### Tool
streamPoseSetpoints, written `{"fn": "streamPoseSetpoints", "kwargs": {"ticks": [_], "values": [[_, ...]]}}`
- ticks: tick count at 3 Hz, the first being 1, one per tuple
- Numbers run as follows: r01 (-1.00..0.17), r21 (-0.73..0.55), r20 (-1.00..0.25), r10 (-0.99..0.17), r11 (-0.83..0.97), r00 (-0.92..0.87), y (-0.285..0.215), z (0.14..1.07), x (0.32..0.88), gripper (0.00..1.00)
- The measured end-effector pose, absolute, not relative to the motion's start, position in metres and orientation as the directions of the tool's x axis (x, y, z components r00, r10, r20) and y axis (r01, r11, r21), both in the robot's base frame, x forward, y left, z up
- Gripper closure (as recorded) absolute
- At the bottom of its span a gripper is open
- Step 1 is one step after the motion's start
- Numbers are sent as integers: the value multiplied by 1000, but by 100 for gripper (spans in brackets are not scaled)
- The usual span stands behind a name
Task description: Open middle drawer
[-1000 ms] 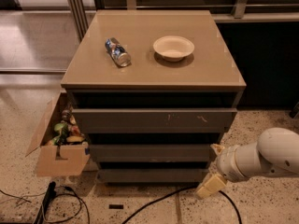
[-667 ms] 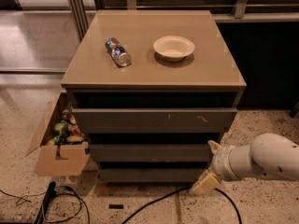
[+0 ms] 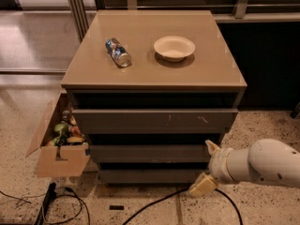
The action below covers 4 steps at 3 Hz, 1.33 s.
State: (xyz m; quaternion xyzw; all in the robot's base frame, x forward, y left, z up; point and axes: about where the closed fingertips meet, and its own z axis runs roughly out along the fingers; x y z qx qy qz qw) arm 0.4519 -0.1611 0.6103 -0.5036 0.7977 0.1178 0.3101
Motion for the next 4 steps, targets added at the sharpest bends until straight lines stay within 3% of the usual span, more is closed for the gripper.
{"fn": "streamPoseSetpoints", "kwargs": {"ticks": [2, 4], "values": [[-894, -277, -581, -802, 353, -137, -97, 593, 474, 0], [-893, -235, -593, -784, 385, -182, -109, 544, 511, 0]]}}
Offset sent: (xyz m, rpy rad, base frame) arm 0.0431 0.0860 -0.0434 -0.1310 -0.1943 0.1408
